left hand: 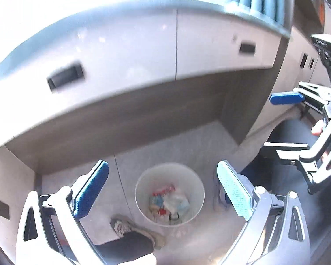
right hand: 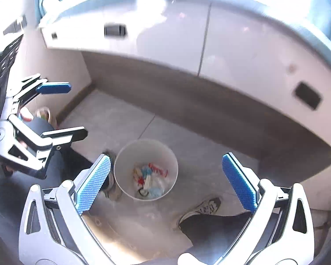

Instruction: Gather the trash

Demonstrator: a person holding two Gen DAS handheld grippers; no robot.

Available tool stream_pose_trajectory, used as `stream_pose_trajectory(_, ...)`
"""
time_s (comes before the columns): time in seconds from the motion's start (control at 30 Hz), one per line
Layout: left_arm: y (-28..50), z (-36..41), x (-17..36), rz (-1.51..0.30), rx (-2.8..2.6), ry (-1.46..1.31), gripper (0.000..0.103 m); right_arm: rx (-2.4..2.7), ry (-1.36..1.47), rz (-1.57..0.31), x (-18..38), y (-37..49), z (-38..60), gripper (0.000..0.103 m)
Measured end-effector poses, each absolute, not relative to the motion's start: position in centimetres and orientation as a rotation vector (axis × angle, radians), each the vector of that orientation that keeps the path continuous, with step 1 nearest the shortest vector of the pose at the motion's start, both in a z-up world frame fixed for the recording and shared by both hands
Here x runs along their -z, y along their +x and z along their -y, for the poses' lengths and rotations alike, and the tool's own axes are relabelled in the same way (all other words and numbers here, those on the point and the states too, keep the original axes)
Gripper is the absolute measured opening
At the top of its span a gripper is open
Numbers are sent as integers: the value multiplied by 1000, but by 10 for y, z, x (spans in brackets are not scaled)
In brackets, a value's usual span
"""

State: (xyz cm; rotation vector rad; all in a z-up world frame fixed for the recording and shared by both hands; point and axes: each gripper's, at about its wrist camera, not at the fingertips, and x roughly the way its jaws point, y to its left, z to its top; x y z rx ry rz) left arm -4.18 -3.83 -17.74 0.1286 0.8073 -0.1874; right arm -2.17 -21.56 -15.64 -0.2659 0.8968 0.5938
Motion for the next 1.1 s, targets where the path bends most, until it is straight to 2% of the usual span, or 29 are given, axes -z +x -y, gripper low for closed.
stream_pose_trajectory(0.17,-79,43,117,-655,143,131,97,-598,-194,-774,102,-47,230,98)
stream_pose_trajectory(0.47,-123,39,42,-517,81,95,97,-620,-105,-625,16,-84,245,98)
stream_pose_trajectory(0.67,-141,44,18,-472,91,99,97,-606,-118,-586,-17,-104,249,98)
stream_pose_trajectory(1.1,-140,39,16,-494,111,55,97,-597,-132,-563,-26,-109,247,98)
